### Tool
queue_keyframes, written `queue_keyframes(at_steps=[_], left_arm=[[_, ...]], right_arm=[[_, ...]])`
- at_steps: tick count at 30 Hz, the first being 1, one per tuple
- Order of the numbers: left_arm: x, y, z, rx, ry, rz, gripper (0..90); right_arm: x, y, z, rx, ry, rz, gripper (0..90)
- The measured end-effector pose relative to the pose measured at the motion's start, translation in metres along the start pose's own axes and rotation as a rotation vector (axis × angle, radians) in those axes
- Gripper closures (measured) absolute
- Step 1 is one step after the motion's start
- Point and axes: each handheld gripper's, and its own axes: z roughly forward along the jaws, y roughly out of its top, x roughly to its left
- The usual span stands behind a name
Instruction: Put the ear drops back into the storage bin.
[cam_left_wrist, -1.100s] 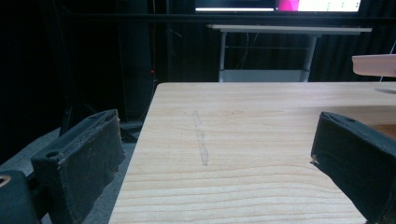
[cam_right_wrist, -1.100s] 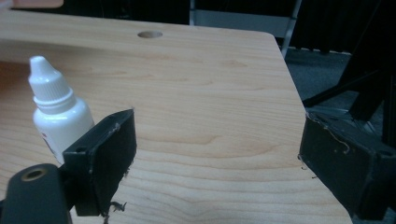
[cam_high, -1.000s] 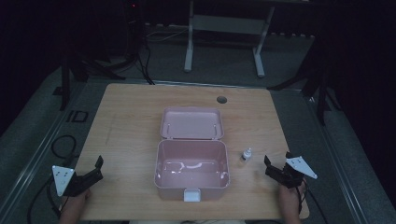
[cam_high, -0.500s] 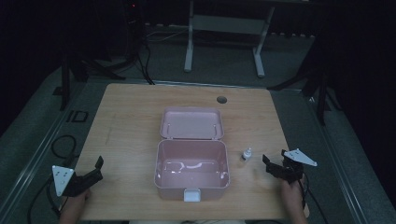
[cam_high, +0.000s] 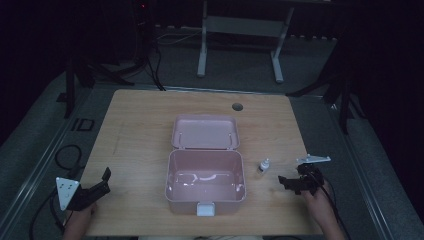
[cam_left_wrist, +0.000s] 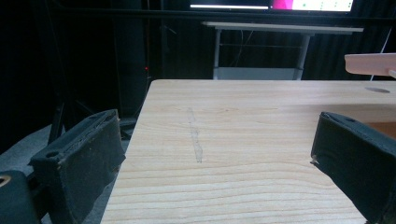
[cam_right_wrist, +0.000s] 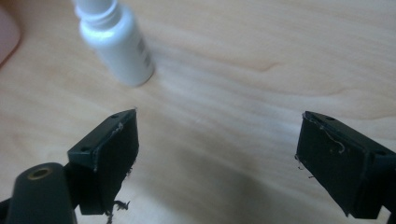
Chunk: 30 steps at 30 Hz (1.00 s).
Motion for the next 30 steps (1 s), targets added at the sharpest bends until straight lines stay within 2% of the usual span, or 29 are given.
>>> queue_keyframes(at_steps=[6, 8, 12, 15, 20, 23, 26, 30], left_arm=[[0.000, 0.000, 0.000, 0.000, -0.003, 0.001, 2.3], [0.000, 0.000, 0.000, 0.001, -0.003, 0.000, 2.3], [0.000, 0.000, 0.000, 0.001, -0.005, 0.002, 2.3], [0.000, 0.000, 0.000, 0.002, -0.005, 0.003, 2.3], [0.000, 0.000, 0.000, 0.002, -0.006, 0.000, 2.3], [0.000, 0.000, 0.000, 0.004, -0.006, -0.001, 2.3], [0.000, 0.000, 0.000, 0.003, -0.008, -0.002, 2.3], [0.000, 0.000, 0.000, 0.003, -0.009, -0.003, 2.3]], right_arm=[[0.005, 0.006, -0.003, 0.144, 0.021, -0.068, 12.6], [0.006, 0.009, -0.004, 0.214, 0.032, -0.093, 12.5], [0.007, 0.013, -0.004, 0.338, 0.067, -0.111, 12.2], [0.010, 0.015, -0.004, 0.430, 0.063, -0.158, 12.2], [0.015, 0.019, -0.005, 0.524, 0.089, -0.194, 12.2], [0.019, 0.020, -0.004, 0.589, 0.109, -0.240, 12.2], [0.022, 0.020, -0.003, 0.634, 0.097, -0.277, 12.2], [0.024, 0.022, 0.000, 0.679, 0.113, -0.271, 12.2]])
